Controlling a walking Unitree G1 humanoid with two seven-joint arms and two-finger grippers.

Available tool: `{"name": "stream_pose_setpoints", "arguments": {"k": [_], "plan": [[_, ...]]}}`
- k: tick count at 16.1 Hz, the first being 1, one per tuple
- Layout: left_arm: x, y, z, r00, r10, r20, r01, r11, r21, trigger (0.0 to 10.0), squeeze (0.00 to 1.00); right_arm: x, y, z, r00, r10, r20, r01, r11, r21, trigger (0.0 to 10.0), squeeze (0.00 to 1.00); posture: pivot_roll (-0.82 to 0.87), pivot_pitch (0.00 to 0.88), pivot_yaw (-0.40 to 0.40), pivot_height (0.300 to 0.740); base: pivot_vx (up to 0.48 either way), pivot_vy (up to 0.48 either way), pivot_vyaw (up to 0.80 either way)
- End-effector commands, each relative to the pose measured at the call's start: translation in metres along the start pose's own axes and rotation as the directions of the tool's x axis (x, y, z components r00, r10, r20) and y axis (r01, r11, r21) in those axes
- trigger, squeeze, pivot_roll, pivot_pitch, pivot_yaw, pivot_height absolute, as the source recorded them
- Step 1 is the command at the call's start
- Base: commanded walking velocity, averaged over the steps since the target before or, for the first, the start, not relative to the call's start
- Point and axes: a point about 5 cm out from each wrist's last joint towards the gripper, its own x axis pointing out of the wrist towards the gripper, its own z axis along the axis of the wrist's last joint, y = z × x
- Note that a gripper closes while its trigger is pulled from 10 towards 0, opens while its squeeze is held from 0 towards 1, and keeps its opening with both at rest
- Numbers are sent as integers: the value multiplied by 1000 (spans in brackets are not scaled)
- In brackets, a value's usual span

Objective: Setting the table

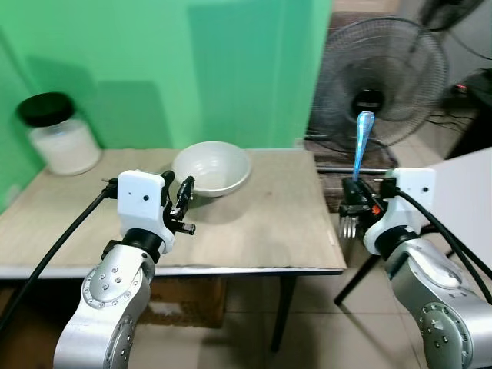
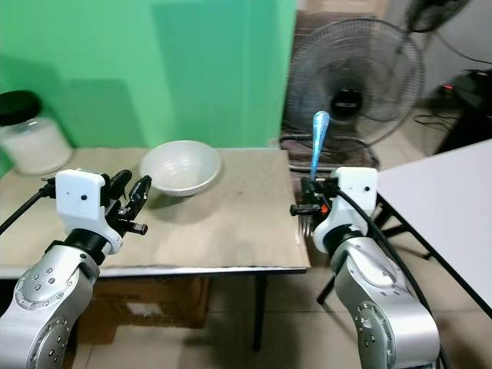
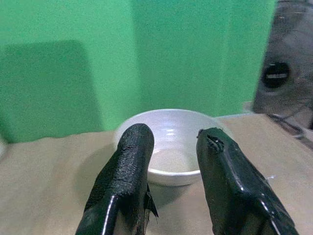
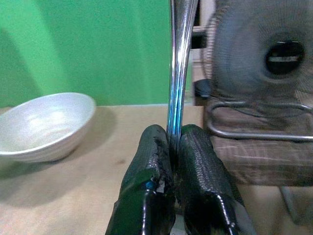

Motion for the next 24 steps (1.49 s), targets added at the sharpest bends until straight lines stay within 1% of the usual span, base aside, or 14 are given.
{"name": "stream_pose_setpoints", "arguments": {"k": [1, 12, 24], "plan": [[-1, 3, 2, 1000, 19, 0, -19, 1000, -5, 10000, 0, 2, 2, 4, 1000, 11, 12, -11, 1000, -2, 10000, 0, -77, 0, 6, 740, 0, 0, 0], [-3, 2, 0, 1000, 13, -15, -13, 1000, -23, 10000, 0, 4, 4, 4, 1000, 20, 7, -20, 1000, -3, 10000, 0, -78, 0, 4, 740, 0, 0, 0], [-3, 2, 0, 1000, 5, -21, -5, 1000, -21, 10000, 0, 5, 5, 4, 1000, 15, 5, -15, 1000, 1, 10000, 0, -77, 0, 7, 740, -279, 0, 0]]}}
